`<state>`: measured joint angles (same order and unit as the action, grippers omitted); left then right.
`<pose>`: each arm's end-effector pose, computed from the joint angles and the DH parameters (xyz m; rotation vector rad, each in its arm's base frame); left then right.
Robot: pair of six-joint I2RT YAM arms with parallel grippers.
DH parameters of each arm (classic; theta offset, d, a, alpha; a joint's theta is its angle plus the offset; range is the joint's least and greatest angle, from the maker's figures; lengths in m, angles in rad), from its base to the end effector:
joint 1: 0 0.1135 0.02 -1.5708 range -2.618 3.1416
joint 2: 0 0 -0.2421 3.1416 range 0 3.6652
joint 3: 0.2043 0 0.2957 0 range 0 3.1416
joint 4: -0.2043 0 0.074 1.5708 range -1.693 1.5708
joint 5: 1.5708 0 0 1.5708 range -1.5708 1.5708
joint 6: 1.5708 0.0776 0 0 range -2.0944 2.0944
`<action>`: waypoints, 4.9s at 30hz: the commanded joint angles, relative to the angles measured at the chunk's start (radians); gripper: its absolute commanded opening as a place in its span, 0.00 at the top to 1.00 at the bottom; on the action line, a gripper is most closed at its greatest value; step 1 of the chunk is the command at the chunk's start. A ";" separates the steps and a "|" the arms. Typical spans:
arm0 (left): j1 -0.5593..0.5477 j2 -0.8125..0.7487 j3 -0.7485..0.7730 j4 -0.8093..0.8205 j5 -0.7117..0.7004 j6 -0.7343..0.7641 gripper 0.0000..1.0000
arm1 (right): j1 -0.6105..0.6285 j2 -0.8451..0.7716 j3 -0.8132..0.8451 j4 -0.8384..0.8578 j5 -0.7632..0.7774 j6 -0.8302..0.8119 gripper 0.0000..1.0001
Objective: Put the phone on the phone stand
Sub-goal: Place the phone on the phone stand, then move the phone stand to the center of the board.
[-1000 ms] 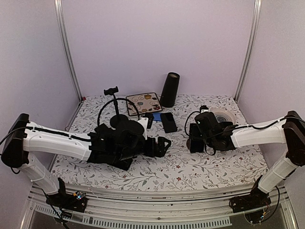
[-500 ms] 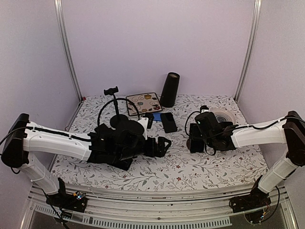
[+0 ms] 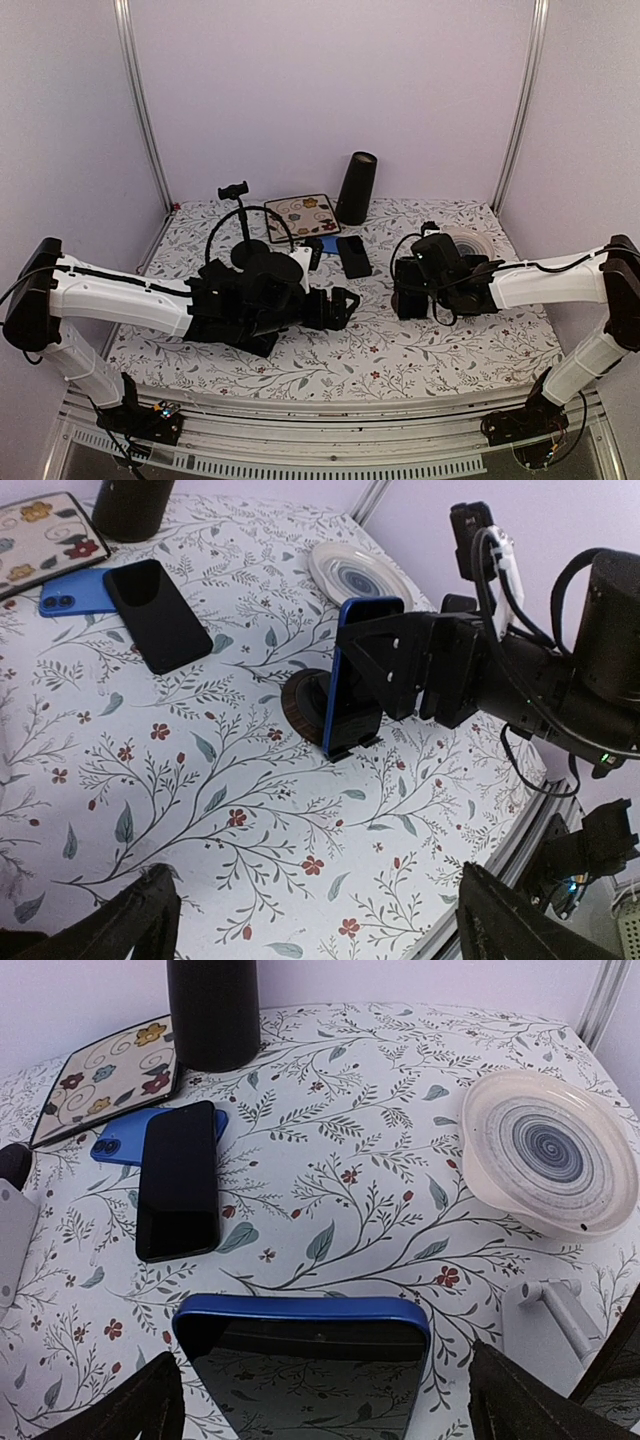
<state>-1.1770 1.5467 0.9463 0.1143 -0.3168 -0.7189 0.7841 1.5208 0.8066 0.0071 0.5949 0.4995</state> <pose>0.1826 -0.3764 0.1724 0.2843 2.1235 -0.8451 0.2935 0.2313 0.1211 -0.0042 2.1396 0.0643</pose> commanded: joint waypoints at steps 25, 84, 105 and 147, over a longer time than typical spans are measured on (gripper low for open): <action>0.030 0.020 0.047 -0.027 -0.012 -0.004 0.03 | -0.004 -0.161 0.060 -0.074 -0.052 -0.017 0.01; 0.466 0.382 0.362 -0.395 0.036 0.103 0.52 | -0.004 -0.381 0.065 -0.235 -0.266 -0.035 0.01; 0.351 0.484 0.436 -0.439 0.004 0.081 0.96 | -0.004 -0.395 0.043 -0.238 -0.263 -0.029 0.01; 0.051 0.472 0.557 -0.611 -0.101 -0.033 0.50 | -0.005 -0.349 0.050 -0.211 -0.289 -0.033 0.01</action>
<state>-1.1122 2.0995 1.5181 -0.5167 -0.4271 -0.7616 0.7841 1.1671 0.8551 -0.2237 0.3103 0.4599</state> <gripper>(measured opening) 0.486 0.989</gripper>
